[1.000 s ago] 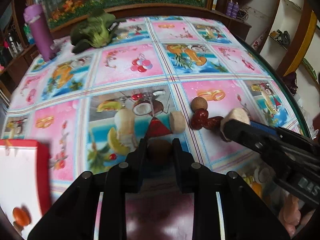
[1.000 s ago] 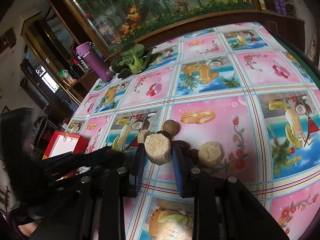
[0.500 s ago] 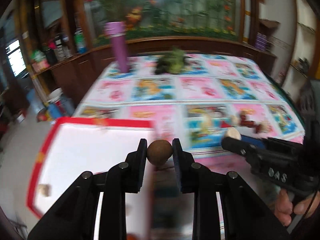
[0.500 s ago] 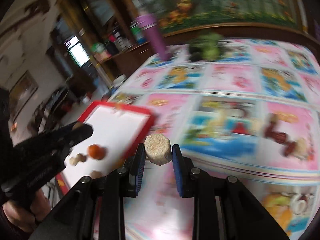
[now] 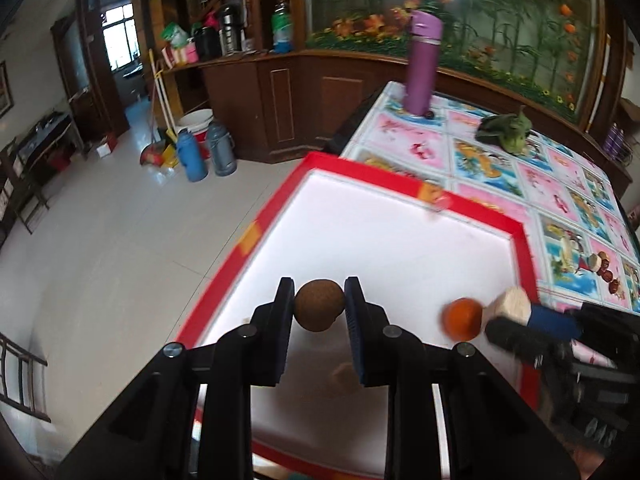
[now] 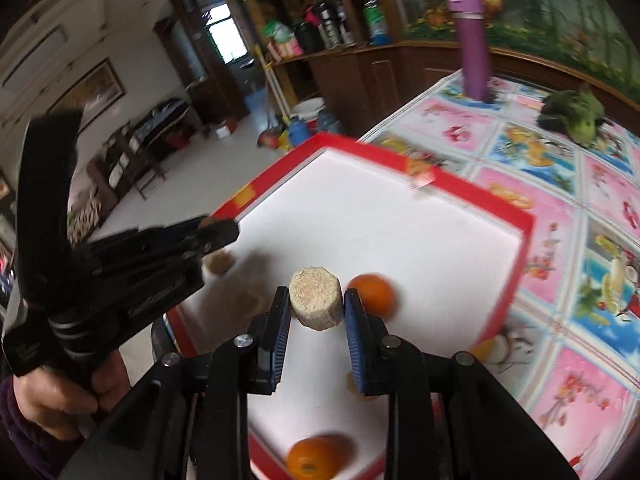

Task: Organize fruits
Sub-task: 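Carry the kiwi and pale cube over the tray and release them, then move both grippers back to the fruit pile on the tablecloth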

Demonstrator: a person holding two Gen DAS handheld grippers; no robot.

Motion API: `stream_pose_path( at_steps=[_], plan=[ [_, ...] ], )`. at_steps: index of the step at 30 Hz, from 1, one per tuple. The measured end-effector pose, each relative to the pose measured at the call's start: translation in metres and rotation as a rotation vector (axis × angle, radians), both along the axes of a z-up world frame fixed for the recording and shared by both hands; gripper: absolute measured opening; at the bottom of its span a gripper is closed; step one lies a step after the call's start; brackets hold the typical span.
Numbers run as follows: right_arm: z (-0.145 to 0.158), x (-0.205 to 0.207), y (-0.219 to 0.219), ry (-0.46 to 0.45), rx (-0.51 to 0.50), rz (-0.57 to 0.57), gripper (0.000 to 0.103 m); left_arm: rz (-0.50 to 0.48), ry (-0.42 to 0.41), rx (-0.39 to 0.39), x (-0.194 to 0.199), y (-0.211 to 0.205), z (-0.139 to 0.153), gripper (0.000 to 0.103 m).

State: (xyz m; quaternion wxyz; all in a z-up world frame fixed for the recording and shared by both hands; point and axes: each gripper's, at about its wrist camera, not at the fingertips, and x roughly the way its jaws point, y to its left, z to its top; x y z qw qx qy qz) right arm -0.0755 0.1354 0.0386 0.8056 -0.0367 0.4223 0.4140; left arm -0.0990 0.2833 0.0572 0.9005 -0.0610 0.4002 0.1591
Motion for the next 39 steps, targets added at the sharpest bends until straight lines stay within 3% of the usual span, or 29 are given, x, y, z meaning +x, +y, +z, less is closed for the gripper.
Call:
stream_pose_path(
  at_steps=[9, 24, 27, 28, 30, 32, 39],
  plan=[
    [-0.021, -0.008, 0.012, 0.019, -0.071, 0.011, 0.025, -0.017, 0.036, -0.014, -0.018, 0.008, -0.021, 0.027],
    [-0.025, -0.017, 0.018, 0.018, -0.128, 0.011, 0.027, 0.001, 0.073, 0.044, -0.028, 0.006, -0.031, 0.028],
    [-0.021, -0.018, 0.012, 0.012, -0.124, 0.014, 0.036, 0.006, 0.083, 0.044, -0.029, 0.007, -0.031, 0.029],
    [-0.018, -0.018, 0.007, 0.01, -0.113, 0.015, 0.041, 0.01, 0.086, 0.041, -0.029, 0.007, -0.031, 0.032],
    [-0.011, -0.019, -0.004, -0.005, -0.08, 0.005, 0.044, 0.022, 0.083, 0.027, -0.031, 0.01, -0.029, 0.055],
    [-0.004, -0.017, -0.014, -0.013, -0.056, -0.01, 0.049, 0.039, 0.065, 0.026, -0.035, 0.012, -0.024, 0.067],
    [0.01, -0.004, -0.071, -0.028, -0.002, -0.135, 0.05, 0.001, 0.015, 0.026, -0.038, -0.006, -0.001, 0.07]
  ],
)
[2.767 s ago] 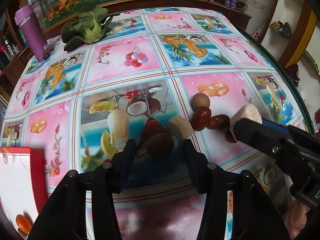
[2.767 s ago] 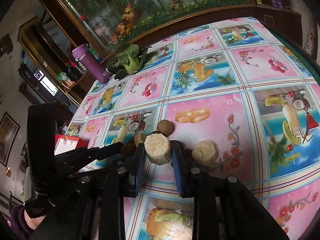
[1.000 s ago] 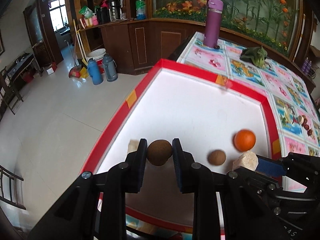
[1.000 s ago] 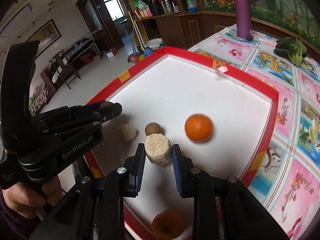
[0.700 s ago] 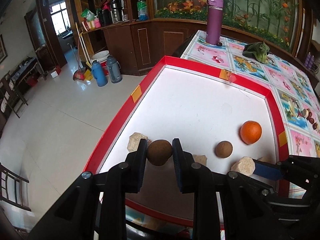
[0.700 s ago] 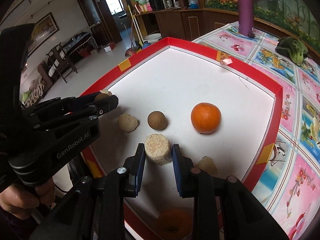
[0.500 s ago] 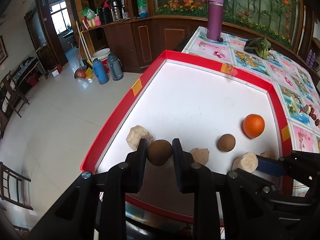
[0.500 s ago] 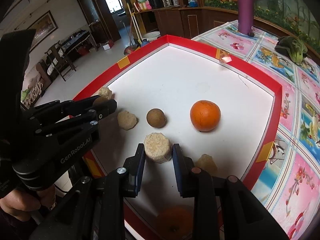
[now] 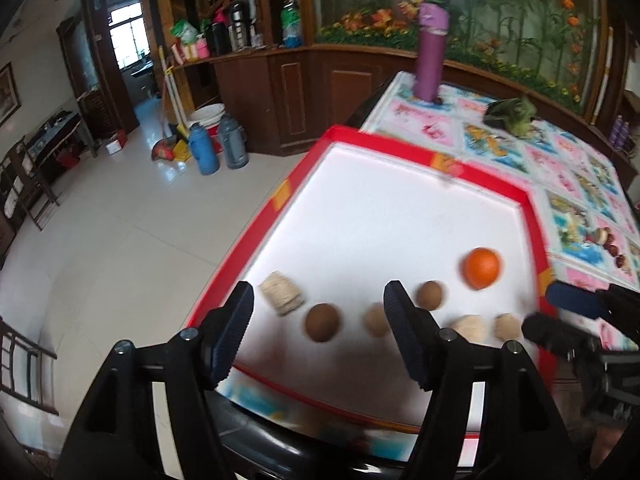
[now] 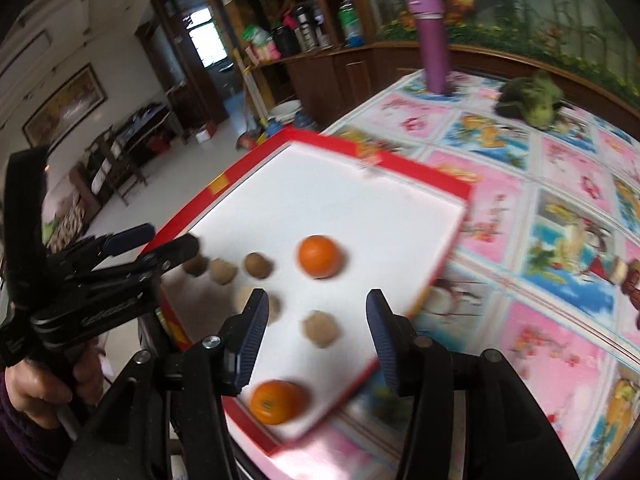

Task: Organize fruits
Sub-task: 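Move both grippers back to the fruit pile on the tablecloth, then grasp a pale cube with the left gripper while the right gripper grasps another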

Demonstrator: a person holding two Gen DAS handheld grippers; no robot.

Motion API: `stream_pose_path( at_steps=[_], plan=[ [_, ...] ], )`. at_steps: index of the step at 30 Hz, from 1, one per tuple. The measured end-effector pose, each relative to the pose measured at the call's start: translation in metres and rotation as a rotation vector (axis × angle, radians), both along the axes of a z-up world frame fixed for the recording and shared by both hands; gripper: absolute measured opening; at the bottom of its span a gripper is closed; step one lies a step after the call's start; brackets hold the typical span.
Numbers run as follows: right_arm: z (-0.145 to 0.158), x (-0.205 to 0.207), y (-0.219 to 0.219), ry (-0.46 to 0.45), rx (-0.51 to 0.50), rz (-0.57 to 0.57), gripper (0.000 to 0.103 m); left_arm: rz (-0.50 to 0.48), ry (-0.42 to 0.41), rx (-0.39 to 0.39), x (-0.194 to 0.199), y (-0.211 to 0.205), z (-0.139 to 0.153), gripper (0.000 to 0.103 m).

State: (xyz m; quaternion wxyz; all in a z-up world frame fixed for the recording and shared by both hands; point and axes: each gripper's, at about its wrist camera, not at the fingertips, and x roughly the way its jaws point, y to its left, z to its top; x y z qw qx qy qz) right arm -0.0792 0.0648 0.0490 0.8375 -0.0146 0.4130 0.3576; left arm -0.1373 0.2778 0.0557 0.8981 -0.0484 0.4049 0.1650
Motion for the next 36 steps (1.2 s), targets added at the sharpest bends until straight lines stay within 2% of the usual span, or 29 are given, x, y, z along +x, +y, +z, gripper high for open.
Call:
stream_pose_path(
  at_steps=[5, 11, 17, 21, 27, 33, 34, 36],
  plan=[
    [-0.002, 0.012, -0.051, 0.007, 0.016, -0.101, 0.05, -0.125, -0.016, -0.018, 0.01, -0.043, 0.014, 0.074],
    [-0.014, 0.025, -0.146, 0.035, 0.026, -0.29, 0.05, -0.276, -0.01, -0.017, 0.028, -0.104, 0.024, 0.074],
    [-0.026, 0.04, -0.237, 0.054, 0.019, -0.463, 0.05, -0.405, 0.041, -0.03, 0.047, -0.163, 0.017, 0.074],
    [-0.032, 0.057, -0.274, 0.064, 0.004, -0.531, 0.05, -0.473, 0.075, -0.043, 0.066, -0.193, 0.008, 0.074],
    [-0.047, 0.086, -0.289, 0.1, -0.038, -0.527, 0.05, -0.516, 0.107, -0.016, 0.111, -0.227, -0.009, 0.074],
    [-0.046, 0.098, -0.268, 0.048, -0.095, -0.467, 0.05, -0.539, 0.13, 0.009, 0.131, -0.254, -0.018, 0.074],
    [-0.047, 0.101, -0.267, 0.043, -0.104, -0.465, 0.047, -0.543, 0.132, 0.011, 0.133, -0.258, -0.018, 0.074],
    [-0.049, 0.104, -0.265, 0.021, -0.124, -0.468, 0.034, -0.55, 0.136, 0.003, 0.139, -0.263, -0.02, 0.074]
  ],
)
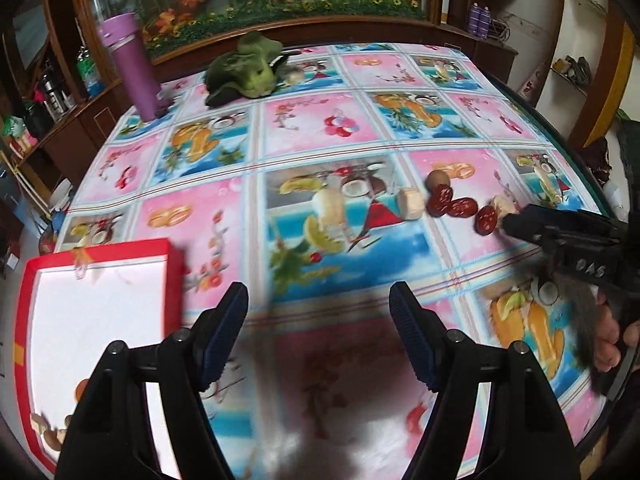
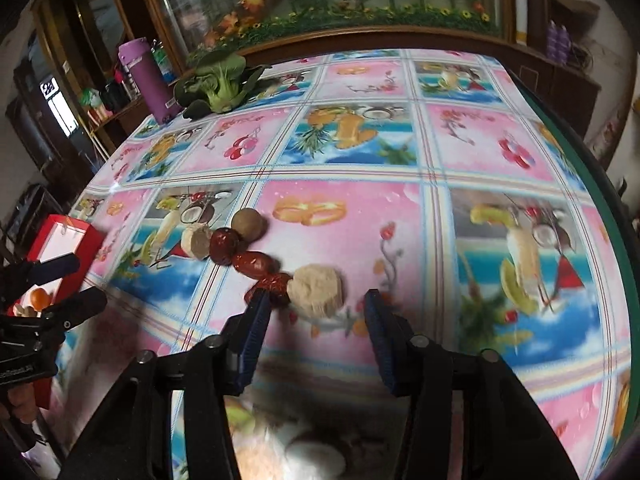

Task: Organize fruits
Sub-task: 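Grasp a pale cube with the left gripper while the right gripper grasps another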

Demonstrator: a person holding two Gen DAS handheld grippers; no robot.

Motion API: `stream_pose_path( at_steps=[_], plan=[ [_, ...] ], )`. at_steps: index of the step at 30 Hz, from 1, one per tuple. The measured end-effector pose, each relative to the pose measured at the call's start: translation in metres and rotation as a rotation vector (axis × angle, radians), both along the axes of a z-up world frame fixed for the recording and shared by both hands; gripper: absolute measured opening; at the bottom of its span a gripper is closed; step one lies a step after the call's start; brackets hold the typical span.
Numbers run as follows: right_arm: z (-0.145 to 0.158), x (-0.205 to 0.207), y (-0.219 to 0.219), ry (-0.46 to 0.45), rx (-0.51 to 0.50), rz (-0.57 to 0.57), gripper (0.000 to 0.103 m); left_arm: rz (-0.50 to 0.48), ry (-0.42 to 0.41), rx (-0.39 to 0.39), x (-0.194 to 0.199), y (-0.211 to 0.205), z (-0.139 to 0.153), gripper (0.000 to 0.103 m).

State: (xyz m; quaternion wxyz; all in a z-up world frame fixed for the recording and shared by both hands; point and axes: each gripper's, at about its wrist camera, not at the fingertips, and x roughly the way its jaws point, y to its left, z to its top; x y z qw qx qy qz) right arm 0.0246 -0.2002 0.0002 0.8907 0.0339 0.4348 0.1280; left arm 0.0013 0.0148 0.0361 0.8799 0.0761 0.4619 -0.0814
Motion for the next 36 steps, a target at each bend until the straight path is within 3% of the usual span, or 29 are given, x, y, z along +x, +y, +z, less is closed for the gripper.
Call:
stream_pose_path(
  at_steps=[1, 5, 13, 19, 21, 28, 30, 36],
  plan=[
    [0.0, 0.001, 0.0, -0.006, -0.014, -0.003, 0.027, 0.0, 0.003, -0.001, 0.003, -0.003, -0.001, 0.074],
    [0.0, 0.0, -0.011, -0.008, 0.014, -0.018, 0.027, -0.021, 0.007, -0.011, 0.015, -0.017, -0.004, 0.074],
    [0.003, 0.004, -0.048, 0.033, 0.172, -0.127, 0.027, -0.065, 0.019, 0.011, 0.037, -0.053, -0.014, 0.073],
    [0.008, 0.003, -0.054, 0.024, 0.216, -0.147, 0.027, -0.057, 0.045, -0.001, 0.054, -0.063, -0.023, 0.058],
    [0.008, 0.003, -0.054, 0.025, 0.224, -0.145, 0.027, -0.051, 0.059, -0.01, 0.06, -0.065, -0.027, 0.045],
    [0.006, 0.006, -0.052, 0.035, 0.224, -0.134, 0.027, -0.047, 0.058, -0.043, 0.068, -0.066, -0.032, 0.031],
    [0.005, 0.006, -0.052, 0.034, 0.223, -0.133, 0.027, -0.05, 0.055, -0.055, 0.068, -0.067, -0.032, 0.021],
    [0.012, 0.002, -0.052, -0.032, 0.205, -0.142, 0.027, -0.041, 0.049, -0.104, 0.062, -0.062, -0.03, 0.016]
  ],
)
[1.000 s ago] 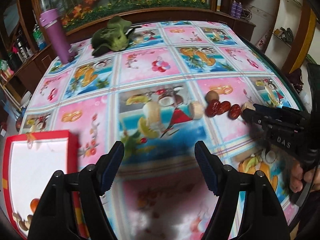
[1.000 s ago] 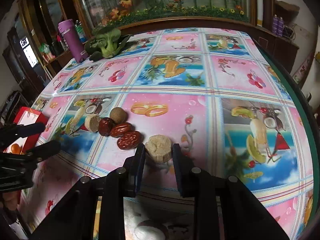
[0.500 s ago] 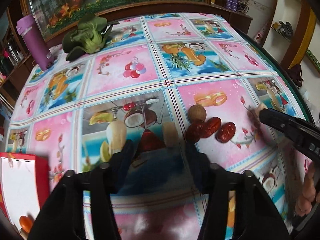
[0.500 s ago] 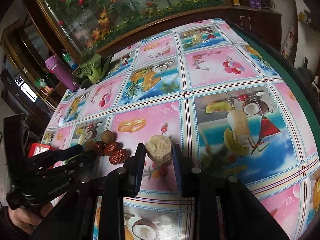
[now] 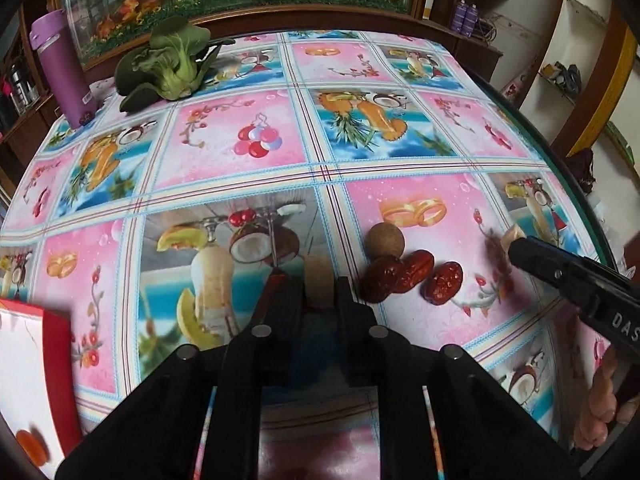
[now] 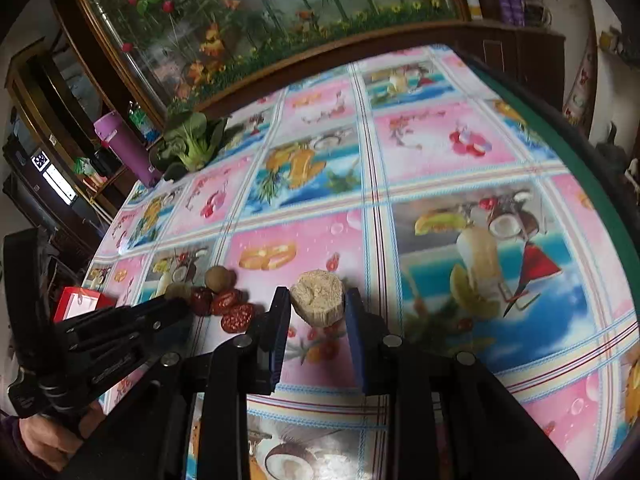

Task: Organize fruits
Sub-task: 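Grasp a pale cube with the left gripper while the right gripper grasps another, then carry both pale cubes over the tray and release them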

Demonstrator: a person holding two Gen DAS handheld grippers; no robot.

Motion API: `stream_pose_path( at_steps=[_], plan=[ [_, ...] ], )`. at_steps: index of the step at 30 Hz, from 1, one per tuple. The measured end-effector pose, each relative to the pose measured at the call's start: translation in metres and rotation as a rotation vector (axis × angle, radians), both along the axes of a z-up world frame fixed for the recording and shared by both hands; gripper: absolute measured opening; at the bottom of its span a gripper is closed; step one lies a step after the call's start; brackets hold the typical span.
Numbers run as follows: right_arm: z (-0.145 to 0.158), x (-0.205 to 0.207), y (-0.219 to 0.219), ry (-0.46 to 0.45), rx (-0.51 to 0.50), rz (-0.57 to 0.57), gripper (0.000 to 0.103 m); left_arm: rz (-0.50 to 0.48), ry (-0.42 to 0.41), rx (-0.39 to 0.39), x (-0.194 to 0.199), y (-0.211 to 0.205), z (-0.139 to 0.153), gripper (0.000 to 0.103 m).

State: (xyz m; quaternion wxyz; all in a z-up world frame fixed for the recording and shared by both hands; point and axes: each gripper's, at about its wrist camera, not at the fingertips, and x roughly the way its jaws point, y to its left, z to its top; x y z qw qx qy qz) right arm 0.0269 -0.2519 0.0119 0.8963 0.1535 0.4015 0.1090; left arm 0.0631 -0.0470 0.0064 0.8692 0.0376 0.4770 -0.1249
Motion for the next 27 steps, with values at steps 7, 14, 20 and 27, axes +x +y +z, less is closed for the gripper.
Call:
stream_pose_path(
  at_steps=[7, 14, 20, 27],
  plan=[
    [0.008, -0.008, 0.011, -0.063, -0.041, 0.014, 0.027, 0.031, -0.066, -0.025, -0.035, 0.025, 0.025, 0.016],
    [0.025, -0.026, 0.071, -0.071, 0.044, 0.135, 0.026, 0.089, -0.151, -0.024, -0.099, 0.087, 0.059, 0.016],
    [0.049, -0.039, 0.189, -0.083, 0.05, 0.381, 0.026, 0.213, -0.2, -0.009, -0.136, 0.17, 0.081, 0.016],
    [0.054, -0.043, 0.313, -0.043, 0.018, 0.581, 0.026, 0.341, -0.229, 0.045, -0.153, 0.263, 0.092, 0.017]
  ],
)
